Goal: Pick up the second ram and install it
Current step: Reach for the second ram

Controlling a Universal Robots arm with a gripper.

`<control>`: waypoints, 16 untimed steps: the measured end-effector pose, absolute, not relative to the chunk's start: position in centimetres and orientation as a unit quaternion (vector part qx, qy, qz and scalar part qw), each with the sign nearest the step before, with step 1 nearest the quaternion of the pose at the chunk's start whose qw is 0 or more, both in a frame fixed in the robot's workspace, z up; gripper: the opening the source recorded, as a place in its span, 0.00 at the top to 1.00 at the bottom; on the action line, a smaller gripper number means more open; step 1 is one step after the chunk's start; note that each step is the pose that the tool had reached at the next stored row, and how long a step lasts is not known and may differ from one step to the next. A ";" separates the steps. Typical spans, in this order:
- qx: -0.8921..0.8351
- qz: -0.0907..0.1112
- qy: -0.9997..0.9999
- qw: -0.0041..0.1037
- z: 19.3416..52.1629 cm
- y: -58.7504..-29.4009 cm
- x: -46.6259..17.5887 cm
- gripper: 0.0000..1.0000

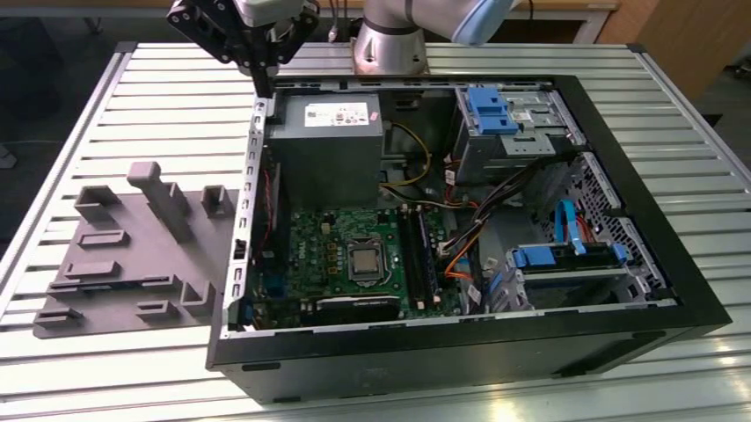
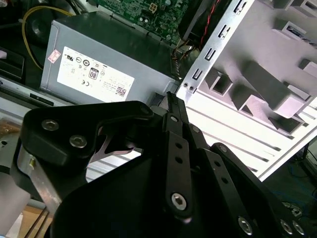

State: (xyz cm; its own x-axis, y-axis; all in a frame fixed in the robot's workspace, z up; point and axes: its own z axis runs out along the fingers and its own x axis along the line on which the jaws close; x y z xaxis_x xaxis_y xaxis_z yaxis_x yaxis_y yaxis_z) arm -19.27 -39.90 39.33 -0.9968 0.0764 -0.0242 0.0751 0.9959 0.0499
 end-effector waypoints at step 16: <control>0.038 0.024 0.999 0.013 39.3 -39.9 -20.3 0.89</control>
